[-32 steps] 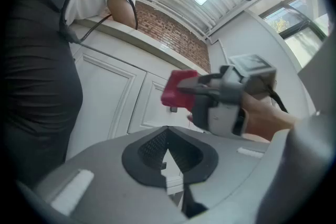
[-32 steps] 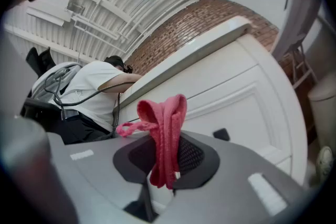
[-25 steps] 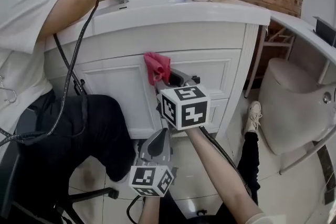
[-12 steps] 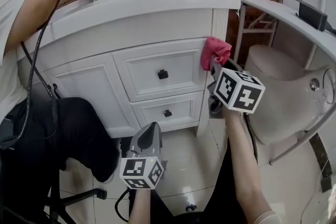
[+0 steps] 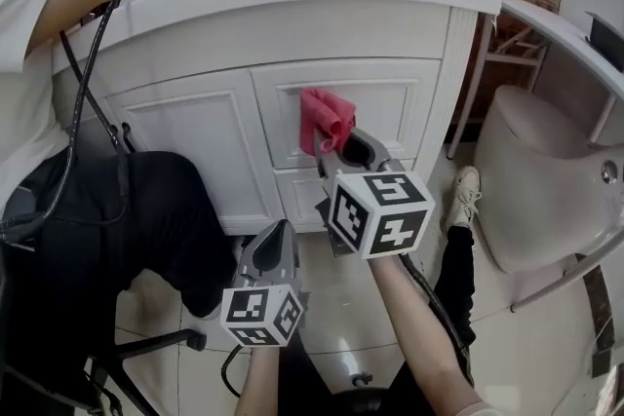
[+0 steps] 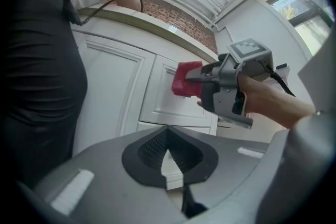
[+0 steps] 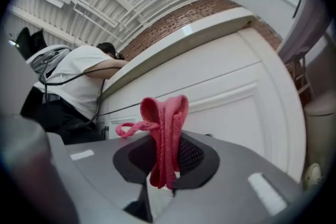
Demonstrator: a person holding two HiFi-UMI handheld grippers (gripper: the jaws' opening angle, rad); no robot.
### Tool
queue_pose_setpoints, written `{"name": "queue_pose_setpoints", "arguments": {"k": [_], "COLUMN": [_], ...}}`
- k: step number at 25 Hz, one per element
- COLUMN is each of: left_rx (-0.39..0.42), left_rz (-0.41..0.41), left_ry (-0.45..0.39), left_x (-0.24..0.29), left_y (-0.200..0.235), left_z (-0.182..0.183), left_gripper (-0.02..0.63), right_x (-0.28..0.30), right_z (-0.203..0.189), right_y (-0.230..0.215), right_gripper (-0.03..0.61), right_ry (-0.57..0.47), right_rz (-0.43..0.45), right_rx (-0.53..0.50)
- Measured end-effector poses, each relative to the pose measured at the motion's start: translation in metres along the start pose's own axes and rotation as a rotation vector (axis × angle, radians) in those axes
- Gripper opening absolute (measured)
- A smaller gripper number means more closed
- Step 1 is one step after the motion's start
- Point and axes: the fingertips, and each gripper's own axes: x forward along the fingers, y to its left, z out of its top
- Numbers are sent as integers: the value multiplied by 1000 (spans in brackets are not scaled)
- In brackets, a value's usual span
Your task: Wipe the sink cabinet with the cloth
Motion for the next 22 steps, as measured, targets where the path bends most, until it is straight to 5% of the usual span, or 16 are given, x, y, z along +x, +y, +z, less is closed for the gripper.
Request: {"name": "queue_pose_setpoints", "arguments": {"k": [4,8,15,22], "left_rx": [-6,-16,-18,5], "left_rz": [47,78,20,-55], "left_ry": [8,28,27,17], "left_x": [-17,-25,5,31], "left_y": [33,50,7,-43], "left_z": [1,-7,-17,-22], "left_gripper": [14,14,14,14], "right_x": [47,48,-16,-96], "right_z": [-49,-59,-14,8], "right_y": [58,43,-68,-215], "right_gripper": [62,63,63,63], "right_ry": [105,110,3,-35], "right_rz": [104,46,-136,-456], "right_rx": [-63,-66,5,29]}}
